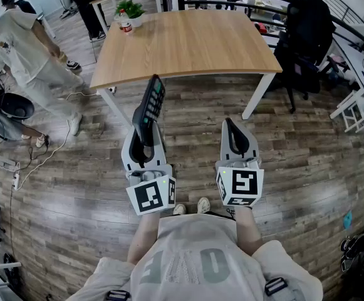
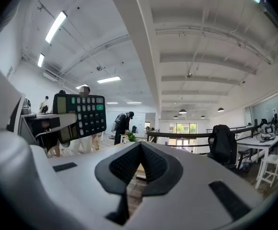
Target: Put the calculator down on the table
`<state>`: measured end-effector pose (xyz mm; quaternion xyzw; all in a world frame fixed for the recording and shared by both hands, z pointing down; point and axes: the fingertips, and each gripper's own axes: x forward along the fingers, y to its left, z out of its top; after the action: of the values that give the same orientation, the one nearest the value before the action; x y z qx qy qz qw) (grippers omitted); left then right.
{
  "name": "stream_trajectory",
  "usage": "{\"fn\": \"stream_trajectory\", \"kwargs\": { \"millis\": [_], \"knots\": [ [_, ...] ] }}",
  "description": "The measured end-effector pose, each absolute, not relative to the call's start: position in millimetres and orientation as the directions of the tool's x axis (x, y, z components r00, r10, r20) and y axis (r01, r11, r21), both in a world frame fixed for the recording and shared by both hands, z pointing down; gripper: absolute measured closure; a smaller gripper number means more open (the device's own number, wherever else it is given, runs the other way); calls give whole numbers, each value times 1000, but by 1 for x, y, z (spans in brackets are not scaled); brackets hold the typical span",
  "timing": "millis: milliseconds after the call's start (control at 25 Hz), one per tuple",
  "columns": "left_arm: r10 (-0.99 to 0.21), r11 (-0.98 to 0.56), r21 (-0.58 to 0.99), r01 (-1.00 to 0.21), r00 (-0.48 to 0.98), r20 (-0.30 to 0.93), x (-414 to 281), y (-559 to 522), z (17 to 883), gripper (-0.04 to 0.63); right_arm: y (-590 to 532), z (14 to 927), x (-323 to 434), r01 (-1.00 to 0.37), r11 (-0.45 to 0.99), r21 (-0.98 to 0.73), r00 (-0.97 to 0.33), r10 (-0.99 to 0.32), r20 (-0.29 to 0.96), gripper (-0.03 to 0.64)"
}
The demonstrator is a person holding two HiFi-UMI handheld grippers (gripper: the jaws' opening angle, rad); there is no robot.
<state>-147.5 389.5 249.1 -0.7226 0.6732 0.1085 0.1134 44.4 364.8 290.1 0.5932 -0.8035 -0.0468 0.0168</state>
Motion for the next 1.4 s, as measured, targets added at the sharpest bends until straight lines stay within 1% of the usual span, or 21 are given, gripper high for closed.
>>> {"fn": "stream_trajectory", "kwargs": {
  "millis": [440, 600, 840, 1080, 1400],
  "knots": [
    [-949, -36, -18, -999, 40, -313, -128, 379, 247, 472, 350, 290, 69, -946, 305, 111, -311, -949, -46, 598],
    [-947, -27, -15, -1000, 30, -319, -120, 370, 245, 472, 345, 289, 86, -945, 290, 153, -302, -951, -65, 598],
    [-937, -22, 3, -1000, 19, -349, -115, 358, 245, 472, 330, 299, 108, -937, 293, 188, -308, -950, -54, 597],
    [-939, -4, 30, -1000, -7, -345, -120, 326, 253, 472, 304, 316, 113, -926, 321, 198, -330, -944, -13, 597],
    [-934, -41, 38, -998, 25, -357, -113, 250, 266, 472, 230, 331, 112, -920, 328, 216, -336, -942, -2, 597]
  ]
}}
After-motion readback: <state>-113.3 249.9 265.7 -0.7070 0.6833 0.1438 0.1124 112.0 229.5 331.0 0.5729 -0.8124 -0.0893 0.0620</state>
